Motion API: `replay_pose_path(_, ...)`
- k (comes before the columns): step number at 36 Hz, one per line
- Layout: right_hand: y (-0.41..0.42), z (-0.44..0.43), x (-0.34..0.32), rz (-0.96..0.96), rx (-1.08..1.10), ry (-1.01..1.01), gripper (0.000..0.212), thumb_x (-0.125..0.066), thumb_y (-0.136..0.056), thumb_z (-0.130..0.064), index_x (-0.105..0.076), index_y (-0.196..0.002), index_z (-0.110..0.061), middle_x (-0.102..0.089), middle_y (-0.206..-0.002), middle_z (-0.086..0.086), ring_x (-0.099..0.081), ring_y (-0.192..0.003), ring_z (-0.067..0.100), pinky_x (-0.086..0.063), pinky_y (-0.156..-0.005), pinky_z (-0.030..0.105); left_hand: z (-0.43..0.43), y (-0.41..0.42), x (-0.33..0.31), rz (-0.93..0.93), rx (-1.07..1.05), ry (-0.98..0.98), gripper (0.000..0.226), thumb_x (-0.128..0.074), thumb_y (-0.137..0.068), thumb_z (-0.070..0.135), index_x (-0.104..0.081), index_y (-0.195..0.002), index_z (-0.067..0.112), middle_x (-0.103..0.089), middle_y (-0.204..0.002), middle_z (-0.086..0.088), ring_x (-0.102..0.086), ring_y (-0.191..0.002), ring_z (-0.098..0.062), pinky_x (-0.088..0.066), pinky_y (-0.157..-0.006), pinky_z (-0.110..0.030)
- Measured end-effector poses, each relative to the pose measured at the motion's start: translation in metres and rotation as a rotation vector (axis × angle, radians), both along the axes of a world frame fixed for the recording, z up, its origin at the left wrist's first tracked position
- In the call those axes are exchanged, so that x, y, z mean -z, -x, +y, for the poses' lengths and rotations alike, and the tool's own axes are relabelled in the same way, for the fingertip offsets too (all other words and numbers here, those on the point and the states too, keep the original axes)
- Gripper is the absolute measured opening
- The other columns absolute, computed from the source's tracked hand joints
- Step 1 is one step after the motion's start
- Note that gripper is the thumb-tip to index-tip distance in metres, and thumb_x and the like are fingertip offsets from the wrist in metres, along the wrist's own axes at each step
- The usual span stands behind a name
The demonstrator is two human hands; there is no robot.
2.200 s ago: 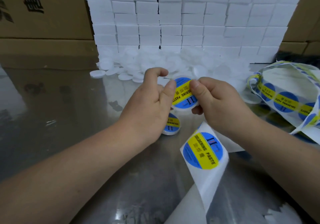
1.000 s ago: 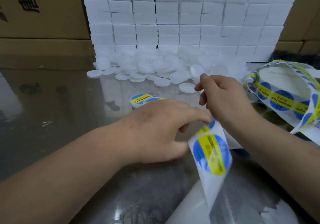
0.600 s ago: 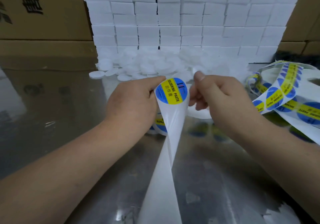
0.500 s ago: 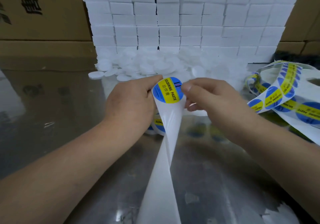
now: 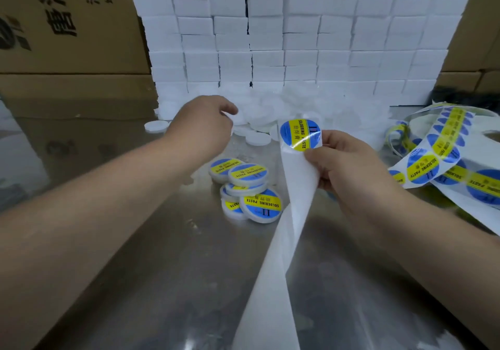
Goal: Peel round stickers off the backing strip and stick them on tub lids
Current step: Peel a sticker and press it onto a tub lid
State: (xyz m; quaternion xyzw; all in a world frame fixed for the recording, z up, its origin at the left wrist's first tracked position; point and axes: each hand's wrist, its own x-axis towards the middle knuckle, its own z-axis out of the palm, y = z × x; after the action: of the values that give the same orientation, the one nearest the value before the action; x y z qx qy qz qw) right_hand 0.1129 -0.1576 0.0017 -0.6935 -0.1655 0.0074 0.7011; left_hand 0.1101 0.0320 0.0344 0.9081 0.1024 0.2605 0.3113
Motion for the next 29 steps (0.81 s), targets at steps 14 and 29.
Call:
replay_pose_path(14, -0.003, -0.003, 0.006, -0.050, 0.067, -0.020, 0.013, -0.058, -0.082, -0.017, -0.063, -0.085, -0.029, -0.071, -0.082, -0.005, -0.066, -0.068, 0.012, -0.050, -0.060, 0.028, -0.003, -0.118, 0.016, 0.487, 0.195, -0.710, 0.028, -0.044, -0.091, 0.039, -0.057, -0.104, 0.018, -0.055, -0.108, -0.008, -0.047, -0.093, -0.026, -0.031, -0.072, -0.026)
replay_pose_path(29, -0.003, -0.003, 0.005, -0.078, 0.101, 0.009, 0.012, -0.058, -0.084, -0.019, -0.062, -0.086, -0.030, -0.070, -0.087, -0.007, -0.064, -0.066, 0.007, -0.044, -0.054, 0.023, -0.002, -0.120, 0.024, 0.212, 0.126, -0.496, 0.016, -0.045, -0.089, 0.014, -0.054, -0.103, 0.011, -0.052, -0.102, -0.007, -0.042, -0.084, -0.022, -0.034, -0.069, -0.029)
